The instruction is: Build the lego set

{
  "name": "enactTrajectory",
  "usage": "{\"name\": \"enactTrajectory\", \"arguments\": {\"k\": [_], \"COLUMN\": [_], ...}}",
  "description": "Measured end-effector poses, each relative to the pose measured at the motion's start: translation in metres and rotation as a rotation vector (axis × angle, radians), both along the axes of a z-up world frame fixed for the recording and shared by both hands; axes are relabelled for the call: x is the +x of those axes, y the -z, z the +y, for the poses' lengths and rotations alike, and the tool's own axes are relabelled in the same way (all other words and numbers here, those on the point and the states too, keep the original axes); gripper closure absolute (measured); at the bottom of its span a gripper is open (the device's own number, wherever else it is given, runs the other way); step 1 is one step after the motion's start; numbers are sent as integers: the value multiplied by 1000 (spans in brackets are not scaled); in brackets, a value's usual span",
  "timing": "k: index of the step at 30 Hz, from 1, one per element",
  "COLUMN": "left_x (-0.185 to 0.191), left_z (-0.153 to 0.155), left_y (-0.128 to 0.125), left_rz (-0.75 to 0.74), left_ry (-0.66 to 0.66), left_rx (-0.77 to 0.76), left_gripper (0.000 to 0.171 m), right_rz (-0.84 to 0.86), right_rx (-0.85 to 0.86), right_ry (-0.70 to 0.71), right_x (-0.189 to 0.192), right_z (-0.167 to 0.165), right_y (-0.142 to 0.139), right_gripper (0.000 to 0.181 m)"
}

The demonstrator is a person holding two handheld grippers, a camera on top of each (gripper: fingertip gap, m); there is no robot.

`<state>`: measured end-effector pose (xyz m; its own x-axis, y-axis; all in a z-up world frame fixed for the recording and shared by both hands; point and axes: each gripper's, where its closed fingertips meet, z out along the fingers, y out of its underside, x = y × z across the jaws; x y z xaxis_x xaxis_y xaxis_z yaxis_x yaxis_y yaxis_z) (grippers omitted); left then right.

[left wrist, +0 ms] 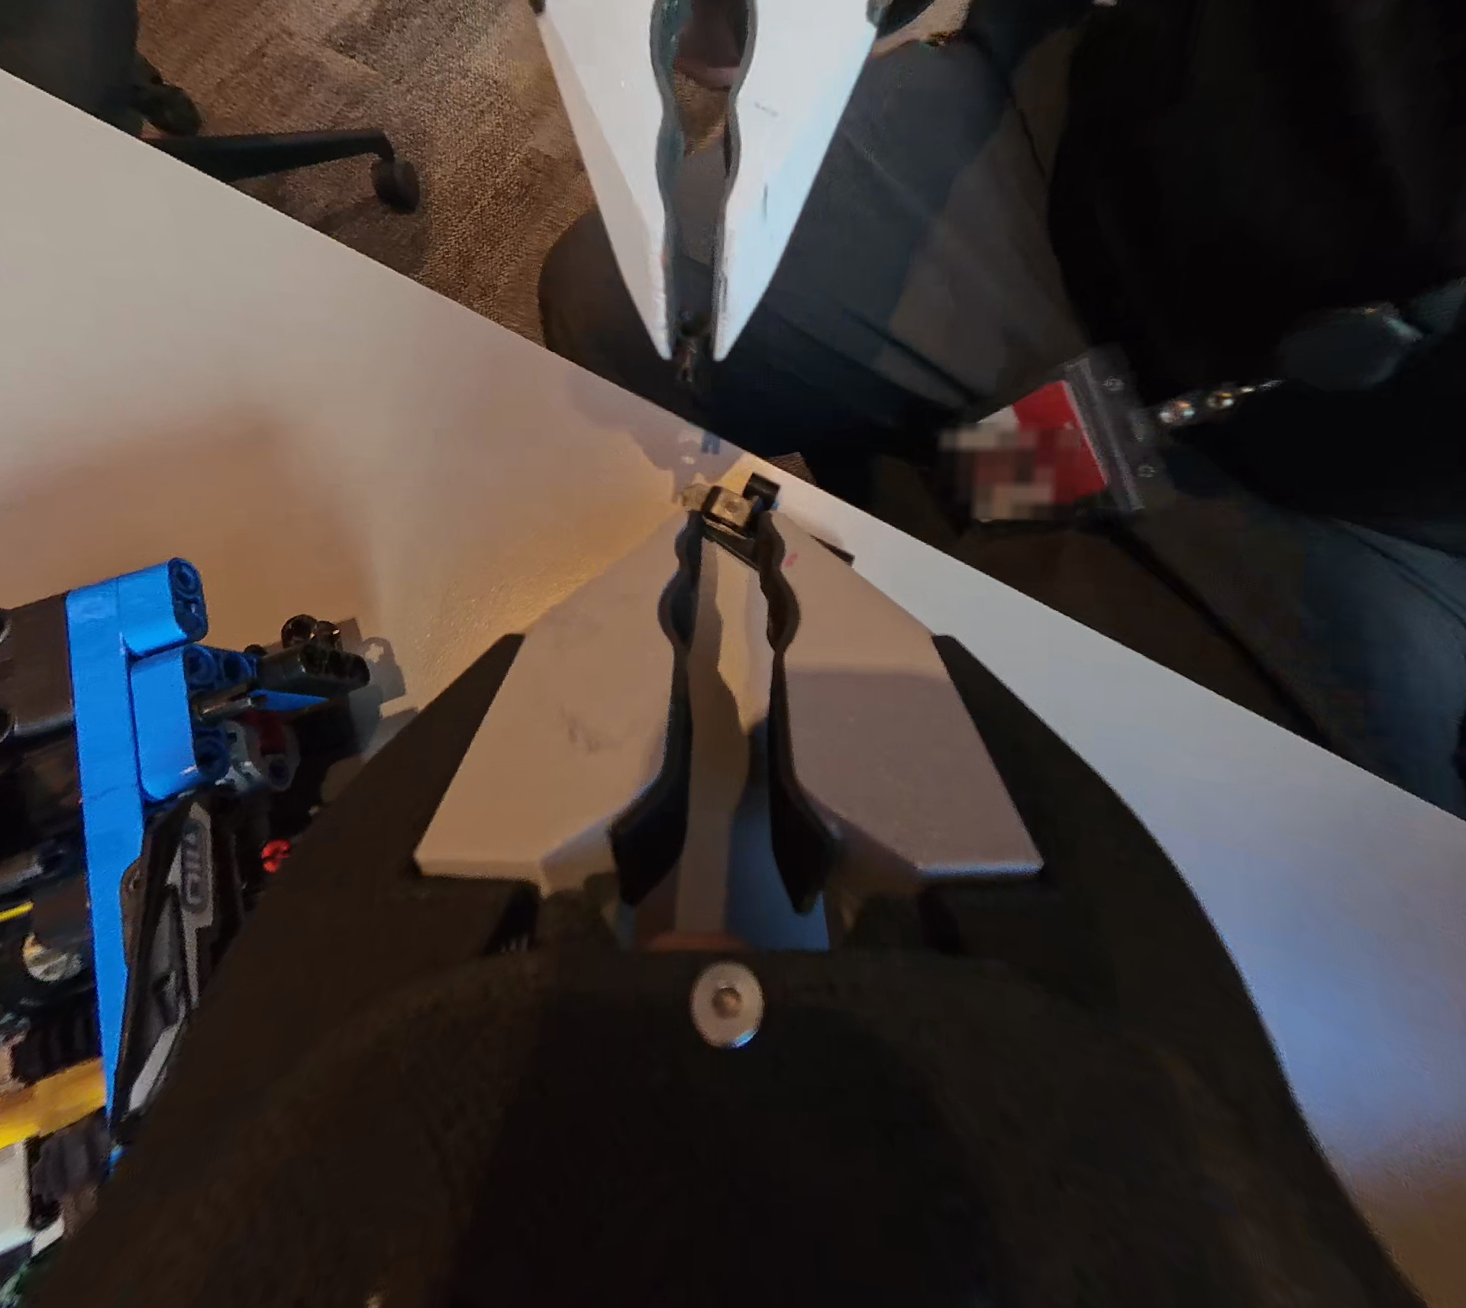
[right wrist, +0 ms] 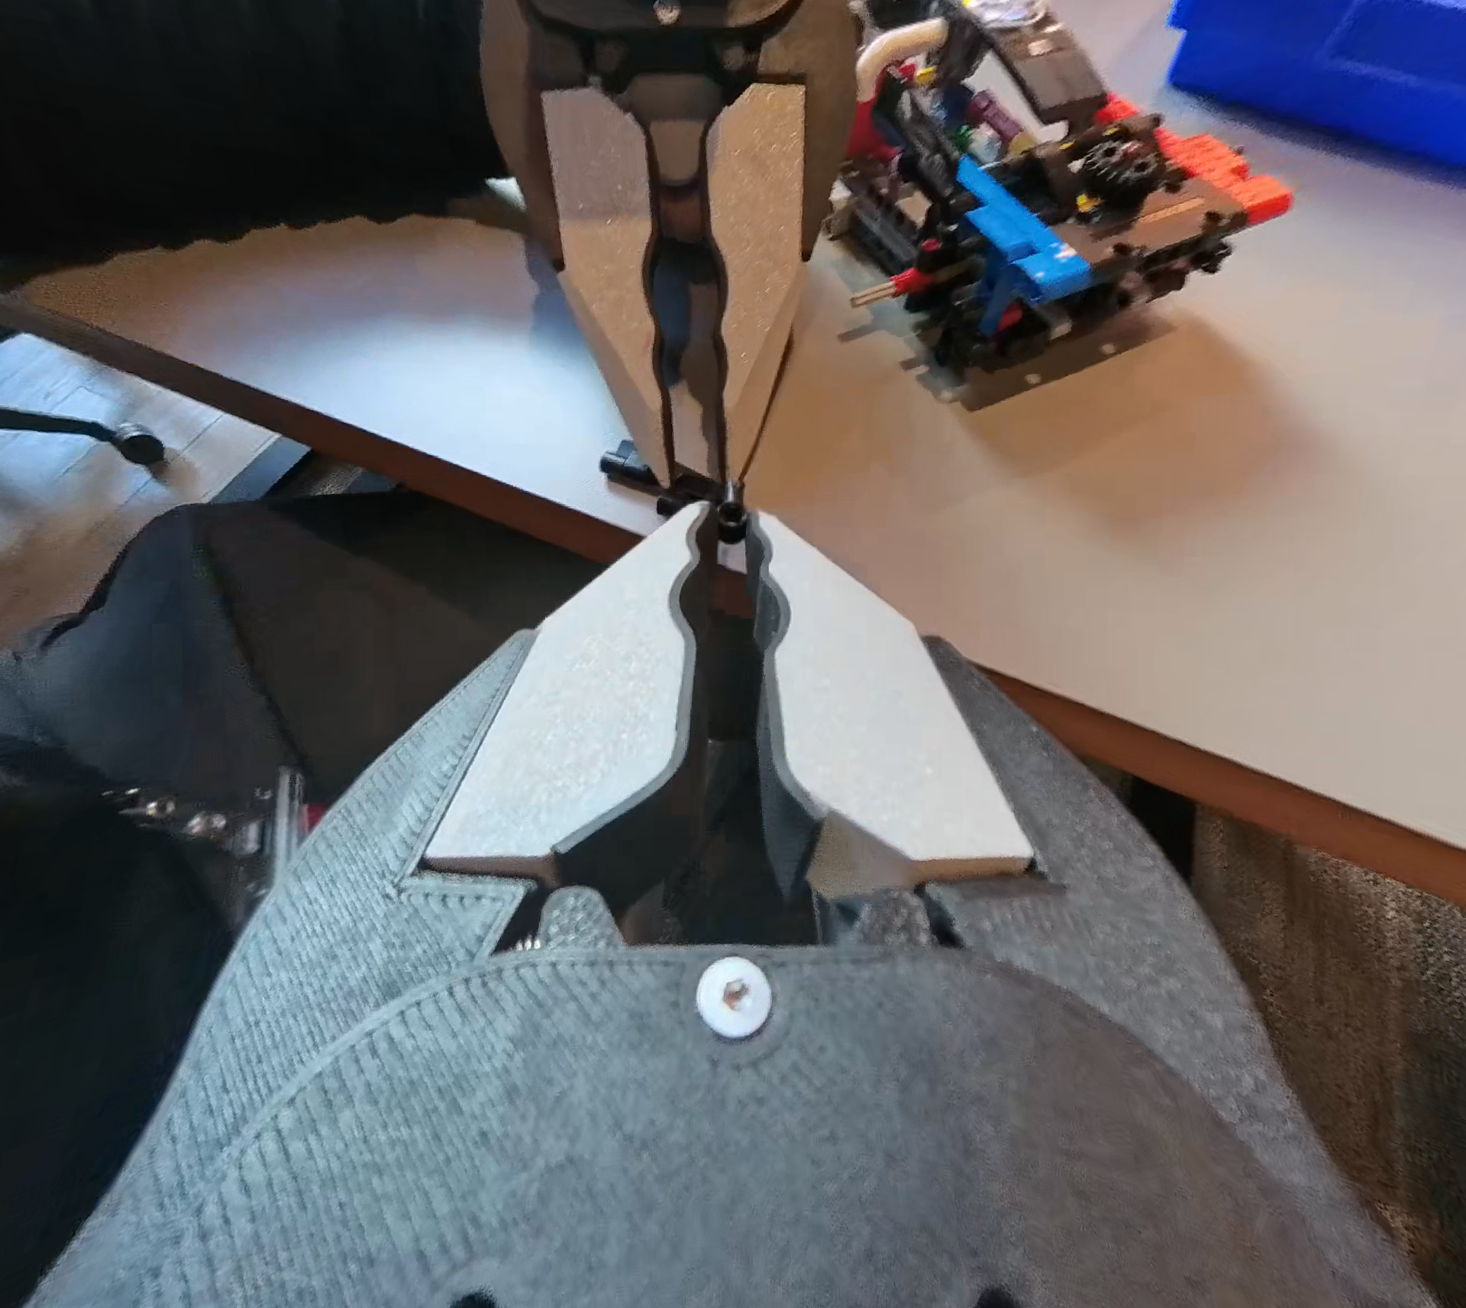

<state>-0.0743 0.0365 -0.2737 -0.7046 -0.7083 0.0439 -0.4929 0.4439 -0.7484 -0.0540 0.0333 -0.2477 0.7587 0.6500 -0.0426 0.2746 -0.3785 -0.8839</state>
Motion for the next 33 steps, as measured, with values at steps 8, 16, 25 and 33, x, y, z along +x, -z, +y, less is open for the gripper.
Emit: {"name": "enactTrajectory", "arguments": {"k": [8,16,25,33], "left_x": [9,1,-9,-5], "left_z": [13,29,-2,-1], "left_y": [-10,-31,3,4], "left_rz": [-100,-7,189,171], "left_ry": [-104,-383,-587,-628], "left_rx": [15,-5,83,125], "left_gripper": [148,143,145,157], "right_rz": [-77,-62,41,185], "right_rx": [37,-24,-101,-164], "right_ry": [93,100,50,5], "right_x": [12,14,10,-3], "right_z": [9,4,-7,-16], "right_y": [-1,7,13,12], "right_gripper": [178,178,177,177]}}
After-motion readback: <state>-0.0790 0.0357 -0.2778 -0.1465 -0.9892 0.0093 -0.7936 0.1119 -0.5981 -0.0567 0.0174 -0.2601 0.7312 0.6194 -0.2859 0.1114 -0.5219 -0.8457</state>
